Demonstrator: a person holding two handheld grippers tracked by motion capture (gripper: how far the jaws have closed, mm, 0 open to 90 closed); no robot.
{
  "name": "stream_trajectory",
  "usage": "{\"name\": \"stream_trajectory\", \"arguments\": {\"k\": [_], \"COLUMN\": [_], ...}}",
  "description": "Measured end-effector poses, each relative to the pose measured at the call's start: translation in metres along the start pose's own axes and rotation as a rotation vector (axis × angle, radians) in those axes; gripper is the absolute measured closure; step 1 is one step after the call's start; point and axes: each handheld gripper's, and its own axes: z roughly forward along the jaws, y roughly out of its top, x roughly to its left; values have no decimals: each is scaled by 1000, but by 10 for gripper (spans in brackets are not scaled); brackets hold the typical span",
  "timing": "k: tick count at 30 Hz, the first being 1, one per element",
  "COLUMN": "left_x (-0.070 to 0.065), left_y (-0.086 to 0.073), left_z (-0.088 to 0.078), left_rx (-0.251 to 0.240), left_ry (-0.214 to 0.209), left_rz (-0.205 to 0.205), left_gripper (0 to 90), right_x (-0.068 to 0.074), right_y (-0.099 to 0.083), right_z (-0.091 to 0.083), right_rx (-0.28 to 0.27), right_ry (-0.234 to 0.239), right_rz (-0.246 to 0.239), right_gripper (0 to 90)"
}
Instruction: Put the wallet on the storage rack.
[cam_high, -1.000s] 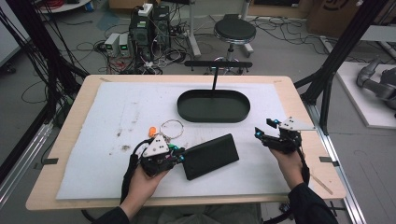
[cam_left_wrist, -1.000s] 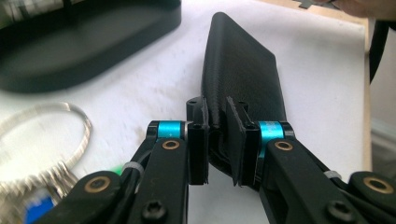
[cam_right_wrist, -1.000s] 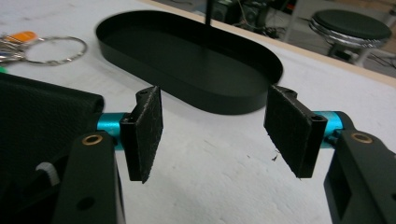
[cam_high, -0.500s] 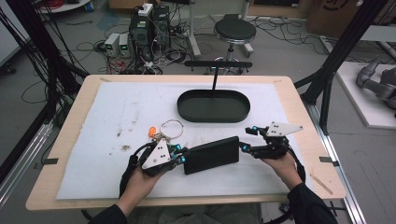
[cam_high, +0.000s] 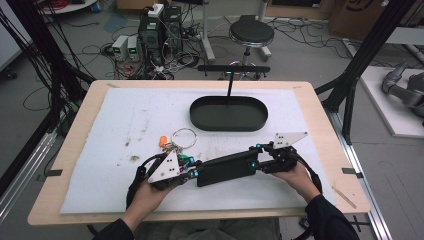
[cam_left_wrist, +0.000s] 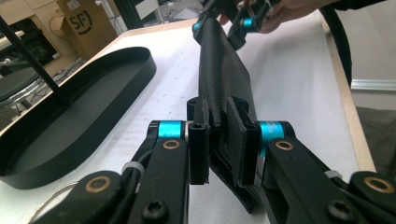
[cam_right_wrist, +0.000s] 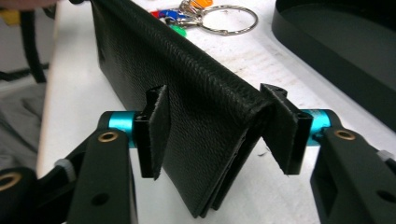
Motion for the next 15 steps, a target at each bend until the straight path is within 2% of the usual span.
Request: {"name": "stream_trajectory", "arguments": {"k": [1,4,5,7,8,9,10,11,12,15], "left_x": [1,3,4,7,7,9,11,11,12,14], "left_y": [-1,-4,-5,-7,-7,-8,-11,-11,-14,-17], "left_z": [0,0,1,3,3,4,6,6,7,11], "left_rx": [-3,-7,-3,4,4,14,32,32,32,43], "left_ry": [-4,6,11,16,16,14,16,16,7,-30], "left_rz": [-15,-63,-79,-141,-141,-170,-204,-204,-233,-272], "left_gripper": [776,732,704,605,550,550,464,447,440,431], "right_x": [0,-2,-2,-1,0,0,1,2,2,4], "right_y": [0,-1,-1,-1,-1,-1,-1,-1,-1,-1], "right_z": [-1,-7,-9,-11,-12,-12,-13,-14,-15,-16], "right_rx": [1,-9,-12,-19,-24,-24,-30,-32,-32,-29], "right_ry": [-6,32,37,49,55,55,62,67,73,75], "right_rz": [-5,-24,-36,-56,-62,-62,-82,-85,-92,-100], "right_gripper": [518,610,644,682,693,693,715,720,724,728]}}
